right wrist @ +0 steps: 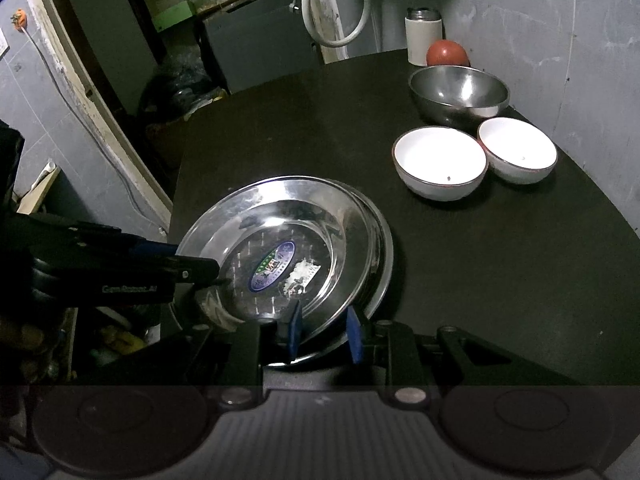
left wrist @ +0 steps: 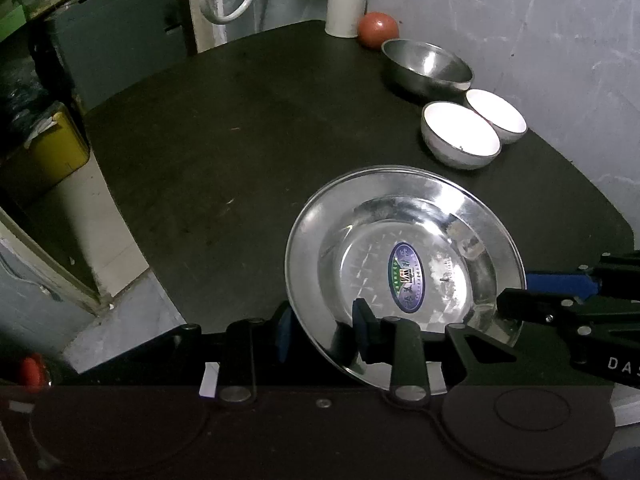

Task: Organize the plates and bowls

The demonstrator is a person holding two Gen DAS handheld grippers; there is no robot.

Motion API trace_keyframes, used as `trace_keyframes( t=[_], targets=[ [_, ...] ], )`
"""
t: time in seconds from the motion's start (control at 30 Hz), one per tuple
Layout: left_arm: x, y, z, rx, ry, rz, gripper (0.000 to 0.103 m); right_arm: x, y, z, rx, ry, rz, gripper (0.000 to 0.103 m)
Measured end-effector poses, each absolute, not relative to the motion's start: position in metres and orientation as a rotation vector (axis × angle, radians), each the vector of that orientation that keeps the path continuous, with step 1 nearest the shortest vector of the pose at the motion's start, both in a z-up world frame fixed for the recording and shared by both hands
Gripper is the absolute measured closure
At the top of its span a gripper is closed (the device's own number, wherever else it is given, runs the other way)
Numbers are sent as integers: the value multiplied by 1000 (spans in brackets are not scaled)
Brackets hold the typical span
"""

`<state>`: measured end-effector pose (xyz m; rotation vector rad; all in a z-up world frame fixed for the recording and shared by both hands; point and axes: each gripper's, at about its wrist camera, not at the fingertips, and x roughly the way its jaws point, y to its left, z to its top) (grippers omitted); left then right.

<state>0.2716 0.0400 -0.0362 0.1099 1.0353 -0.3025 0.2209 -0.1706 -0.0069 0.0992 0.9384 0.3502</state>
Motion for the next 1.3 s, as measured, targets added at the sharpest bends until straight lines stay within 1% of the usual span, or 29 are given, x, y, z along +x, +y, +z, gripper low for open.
trace_keyframes(
  t=[0.1, 0.4, 0.5, 0.57, 0.63, 0.73, 0.8, 0.93, 1.0, 1.03, 1.07, 1.1, 1.13, 1.2, 1.3],
  targets=[
    [272, 37, -38, 136, 1036, -301, 72, 222, -170, -8, 96, 945, 348, 74],
    [274, 39, -43, 123, 1049, -307, 70, 224, -165, -7, 66, 930, 365, 74],
    [276, 38, -45, 127, 1049, -307, 68, 224, -165, -8, 68, 931, 362, 73],
    [277, 39, -45, 123, 1050, -305, 63, 224, -165, -8, 69, 932, 361, 72],
    [277, 41, -42, 115, 1038, -305, 49, 223, -165, -8, 69, 932, 358, 71],
    [278, 45, -36, 99, 1012, -300, 35, 224, -166, -7, 73, 928, 352, 63],
    [280, 48, -32, 92, 995, -292, 27, 223, -168, -6, 78, 917, 347, 54],
    [289, 49, -23, 86, 959, -278, 20, 226, -173, -5, 97, 903, 334, 42],
    [295, 49, -19, 83, 935, -277, 17, 227, -175, -4, 105, 897, 327, 34],
    [299, 48, -17, 82, 926, -276, 13, 227, -176, -4, 109, 893, 324, 32],
    [303, 48, -16, 81, 917, -275, 10, 228, -178, -4, 115, 886, 322, 27],
    [307, 47, -14, 76, 901, -271, 3, 228, -180, -3, 120, 879, 317, 25],
    [311, 46, -13, 72, 885, -269, 1, 228, -182, -2, 126, 871, 309, 19],
    [321, 44, -9, 58, 859, -281, 1, 230, -189, -1, 145, 859, 291, 9],
    [337, 40, -7, 42, 849, -301, 1, 234, -201, 0, 195, 847, 266, 4]
  ],
)
